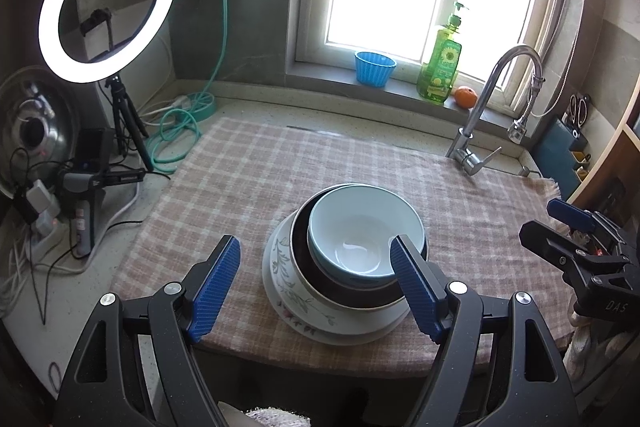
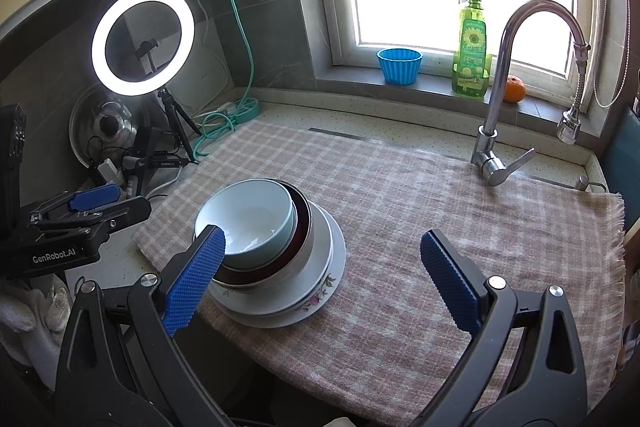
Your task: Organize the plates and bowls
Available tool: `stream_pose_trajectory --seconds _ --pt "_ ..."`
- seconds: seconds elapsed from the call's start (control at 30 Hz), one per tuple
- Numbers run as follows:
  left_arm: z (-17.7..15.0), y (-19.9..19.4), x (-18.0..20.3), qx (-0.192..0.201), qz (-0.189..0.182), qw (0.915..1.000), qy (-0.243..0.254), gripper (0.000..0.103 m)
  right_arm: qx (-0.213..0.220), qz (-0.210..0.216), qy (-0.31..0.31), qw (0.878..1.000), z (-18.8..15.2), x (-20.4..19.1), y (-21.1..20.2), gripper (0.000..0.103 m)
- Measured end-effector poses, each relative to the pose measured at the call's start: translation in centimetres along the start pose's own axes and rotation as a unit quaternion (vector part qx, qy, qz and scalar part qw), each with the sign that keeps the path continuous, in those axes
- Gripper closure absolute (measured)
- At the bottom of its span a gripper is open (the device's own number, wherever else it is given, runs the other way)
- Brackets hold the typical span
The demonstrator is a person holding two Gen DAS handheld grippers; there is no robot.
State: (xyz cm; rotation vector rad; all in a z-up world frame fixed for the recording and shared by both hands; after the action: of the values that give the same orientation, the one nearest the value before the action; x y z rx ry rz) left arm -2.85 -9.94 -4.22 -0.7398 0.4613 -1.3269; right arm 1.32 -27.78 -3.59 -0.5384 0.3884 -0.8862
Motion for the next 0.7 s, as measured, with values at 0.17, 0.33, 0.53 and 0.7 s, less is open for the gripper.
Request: stream_pose_trajectory --seconds 0.17,0.33,0.53,0.7 --pt "0.03 0.02 0.02 0.001 0.002 1.0 0.0 0.025 -0.001 -0.001 -0.001 1.0 0.06 0.11 0.11 0.003" --pt "0.08 0.15 -0.05 -0.001 0.001 1.0 0.0 0.025 -0.001 0.0 -0.002 1.0 0.08 0.12 0.18 0.003" --pt "0.15 0.28 -0.15 -0.001 0.003 1.0 -0.001 0.025 -0.003 0.0 -0.001 1.0 0.03 0.08 0.21 0.003" --pt "0.13 0.36 -0.23 -0.001 0.004 1.0 -0.001 0.025 -0.003 0.0 0.0 1.0 0.03 0.07 0.28 0.003"
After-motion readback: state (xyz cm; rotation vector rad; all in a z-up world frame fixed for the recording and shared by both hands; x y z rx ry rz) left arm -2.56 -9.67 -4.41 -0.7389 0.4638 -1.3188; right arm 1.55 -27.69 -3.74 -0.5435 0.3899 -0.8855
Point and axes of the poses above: each gripper's, at about its wrist camera, not at the fingertips, and y roughly the way its jaws point, x to its right, z to its top, the point moved 4 cm from there along y, roughly the way its jaws point, and after that the axes turned 1 degree about -x, right-handed, at the moved point
